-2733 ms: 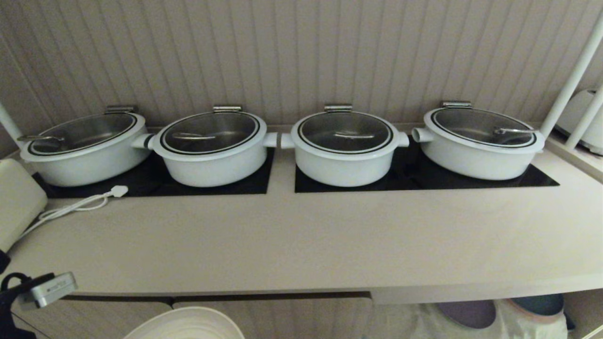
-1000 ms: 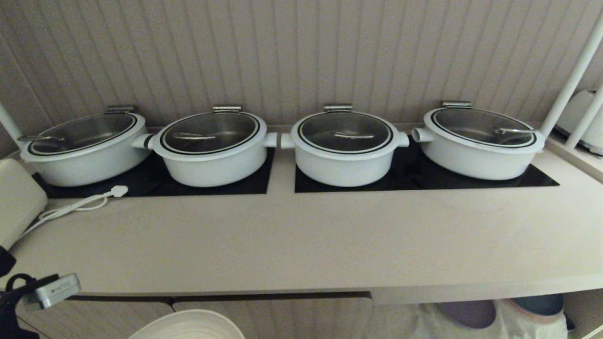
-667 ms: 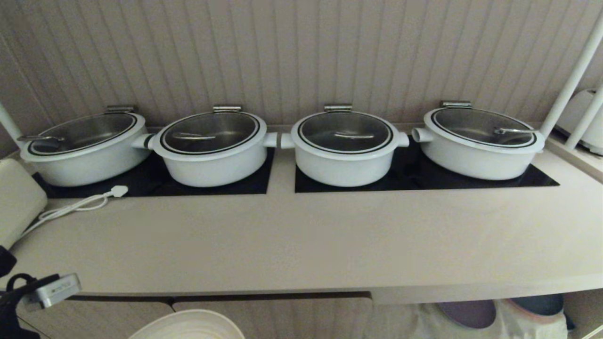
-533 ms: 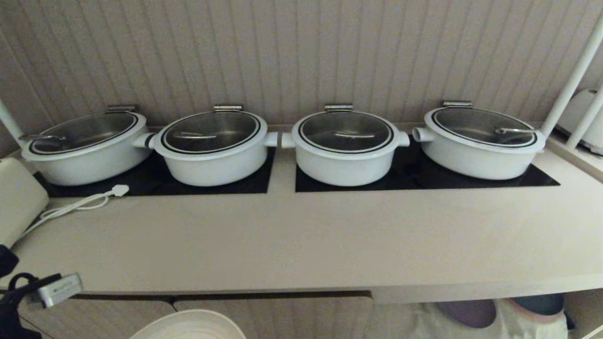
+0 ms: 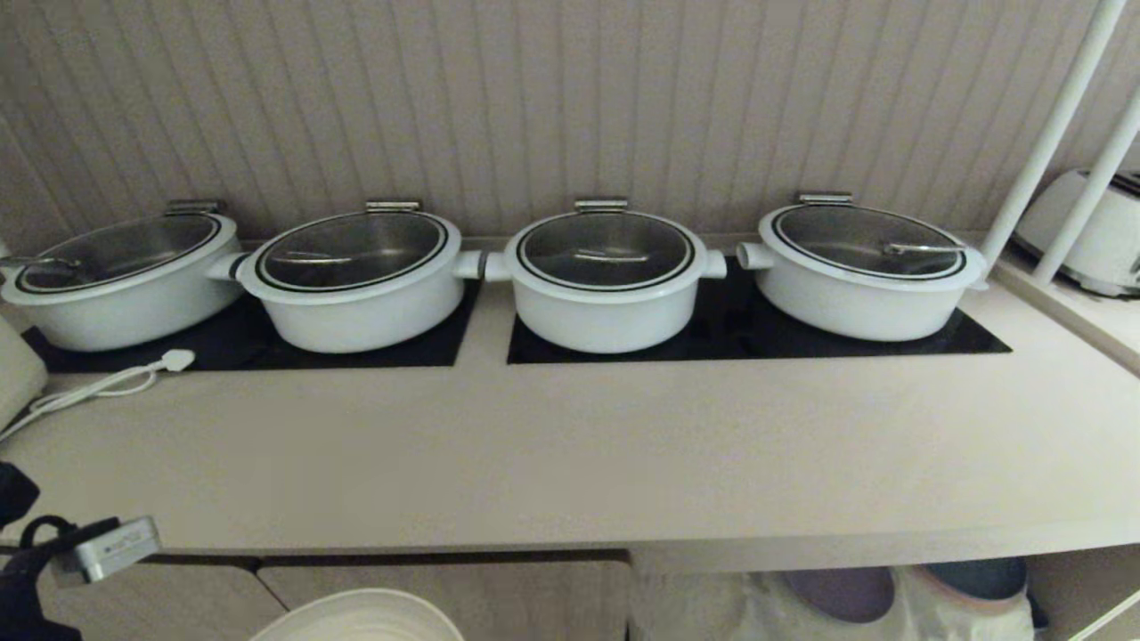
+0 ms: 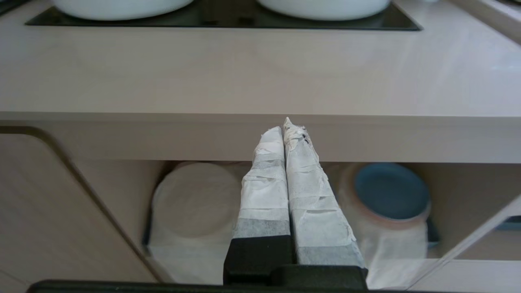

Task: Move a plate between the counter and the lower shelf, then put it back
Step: Put the plate in the cupboard

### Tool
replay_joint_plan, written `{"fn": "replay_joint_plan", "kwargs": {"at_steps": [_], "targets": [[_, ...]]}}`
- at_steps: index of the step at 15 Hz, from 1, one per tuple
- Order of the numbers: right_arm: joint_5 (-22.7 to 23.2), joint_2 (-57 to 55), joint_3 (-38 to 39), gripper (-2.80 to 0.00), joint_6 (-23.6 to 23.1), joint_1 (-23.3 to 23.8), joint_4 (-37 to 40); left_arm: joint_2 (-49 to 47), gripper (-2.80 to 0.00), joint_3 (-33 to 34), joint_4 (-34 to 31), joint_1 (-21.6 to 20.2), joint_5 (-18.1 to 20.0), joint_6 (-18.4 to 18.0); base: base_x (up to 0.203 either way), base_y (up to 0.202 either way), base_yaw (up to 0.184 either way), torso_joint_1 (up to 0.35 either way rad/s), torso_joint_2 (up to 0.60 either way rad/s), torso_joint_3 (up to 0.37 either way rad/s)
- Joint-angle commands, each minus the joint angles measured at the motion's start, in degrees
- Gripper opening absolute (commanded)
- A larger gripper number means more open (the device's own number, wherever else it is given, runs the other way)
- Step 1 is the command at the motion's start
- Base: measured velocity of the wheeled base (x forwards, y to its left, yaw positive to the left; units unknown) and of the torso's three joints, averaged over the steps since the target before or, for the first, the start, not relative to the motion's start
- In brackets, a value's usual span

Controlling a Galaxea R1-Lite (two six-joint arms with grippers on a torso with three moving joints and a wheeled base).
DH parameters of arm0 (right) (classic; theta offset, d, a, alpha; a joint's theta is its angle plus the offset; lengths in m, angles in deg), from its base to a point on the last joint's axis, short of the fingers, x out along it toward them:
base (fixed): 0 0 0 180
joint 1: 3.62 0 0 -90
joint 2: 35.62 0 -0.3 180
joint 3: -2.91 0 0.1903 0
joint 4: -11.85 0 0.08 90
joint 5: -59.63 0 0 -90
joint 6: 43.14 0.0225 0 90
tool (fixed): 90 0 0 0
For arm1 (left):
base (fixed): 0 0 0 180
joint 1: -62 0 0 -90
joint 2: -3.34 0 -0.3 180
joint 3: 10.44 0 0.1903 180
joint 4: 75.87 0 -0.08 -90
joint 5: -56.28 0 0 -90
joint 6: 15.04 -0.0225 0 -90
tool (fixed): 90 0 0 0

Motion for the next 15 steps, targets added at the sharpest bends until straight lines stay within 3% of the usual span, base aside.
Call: {"fn": "replay_joint_plan", "kwargs": {"at_steps": [1,15], "targets": [[0.07,-0.07,-0.02,-2.8,-0.04,0.03,0.03,-0.14,-2.8,0.02,-0.25,0.08,0.05,-0.08,0.0,-0.19,0.001,0.002,0.0,0.004],[0.09,-0.07,-0.02,-2.8,0.05,-0.06,0.03,0.21,-2.8,0.11,-0.61,0.08,0.11,0.01,0.0,-0.194,0.001,0.003,0.0,0.003]]}}
